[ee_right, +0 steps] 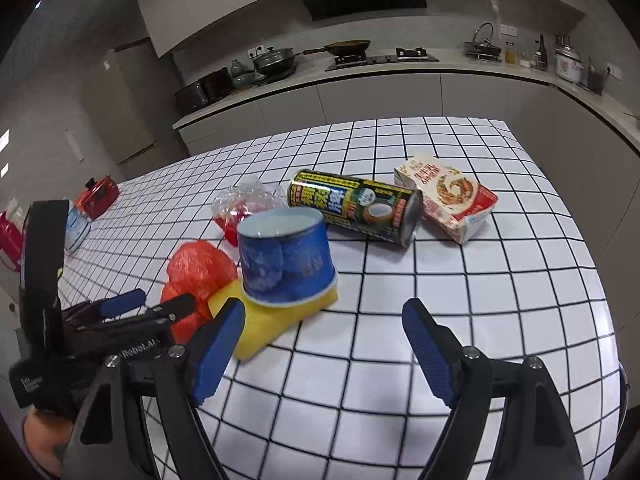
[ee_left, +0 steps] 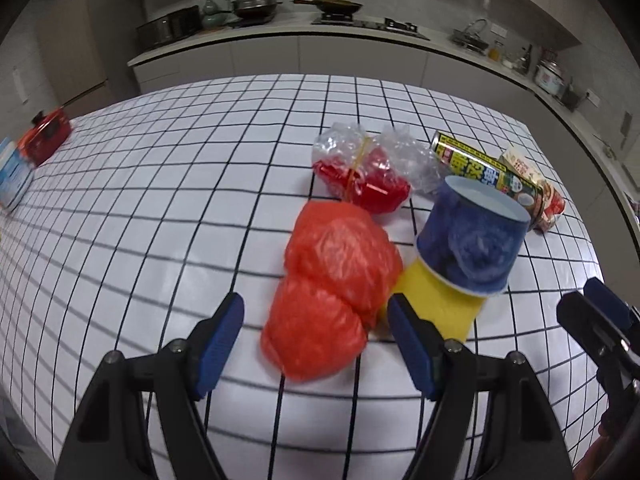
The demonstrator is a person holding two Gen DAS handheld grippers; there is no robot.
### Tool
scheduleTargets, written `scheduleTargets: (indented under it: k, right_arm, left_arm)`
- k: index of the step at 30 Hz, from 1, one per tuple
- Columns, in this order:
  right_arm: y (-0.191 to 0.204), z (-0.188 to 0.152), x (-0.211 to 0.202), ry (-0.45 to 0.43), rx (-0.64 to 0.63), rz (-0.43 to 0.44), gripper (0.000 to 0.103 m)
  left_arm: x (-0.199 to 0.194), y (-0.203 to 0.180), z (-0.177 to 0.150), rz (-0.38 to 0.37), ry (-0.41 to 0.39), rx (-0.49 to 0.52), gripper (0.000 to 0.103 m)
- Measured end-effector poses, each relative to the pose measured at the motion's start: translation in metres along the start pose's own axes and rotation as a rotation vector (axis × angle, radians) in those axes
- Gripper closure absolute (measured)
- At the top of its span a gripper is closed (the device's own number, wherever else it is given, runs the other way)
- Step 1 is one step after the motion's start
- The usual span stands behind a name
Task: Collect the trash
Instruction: 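Grasp the red plastic bags with left tool while right tool grasps the blue cup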
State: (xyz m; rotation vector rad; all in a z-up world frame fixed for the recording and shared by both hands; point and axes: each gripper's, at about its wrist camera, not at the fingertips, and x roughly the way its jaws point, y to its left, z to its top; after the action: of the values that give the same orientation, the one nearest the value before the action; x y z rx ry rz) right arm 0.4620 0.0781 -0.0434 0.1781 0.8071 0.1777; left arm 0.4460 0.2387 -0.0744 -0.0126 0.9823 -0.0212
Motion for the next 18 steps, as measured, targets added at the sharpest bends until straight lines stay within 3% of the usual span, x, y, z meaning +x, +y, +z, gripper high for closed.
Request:
scheduleTargets:
  k: [5, 11, 14, 18]
  right_arm:
    - [0.014, 0.016, 0.025, 0.015, 0.018, -0.022, 0.018]
    - [0.022, 0.027, 0.055, 0.047, 0.032, -0.022, 0.018]
    - [0.026, 0.03, 0.064, 0.055, 0.035, -0.012, 0.018]
    - [0.032, 0.032, 0.073, 0.063, 0.023, -0.002, 0.018]
  left_arm:
    - [0.022, 0.002, 0.009, -0.048, 0.028, 0.068, 0.028]
    - [0.024, 0.019, 0.009, -0.107, 0.021, 0.051, 0.028]
    - [0.019, 0.032, 0.013, -0.117, -0.004, 0.008, 0.036]
    - [0.023, 0.036, 0.017, -0.088, 0.0, 0.016, 0.035]
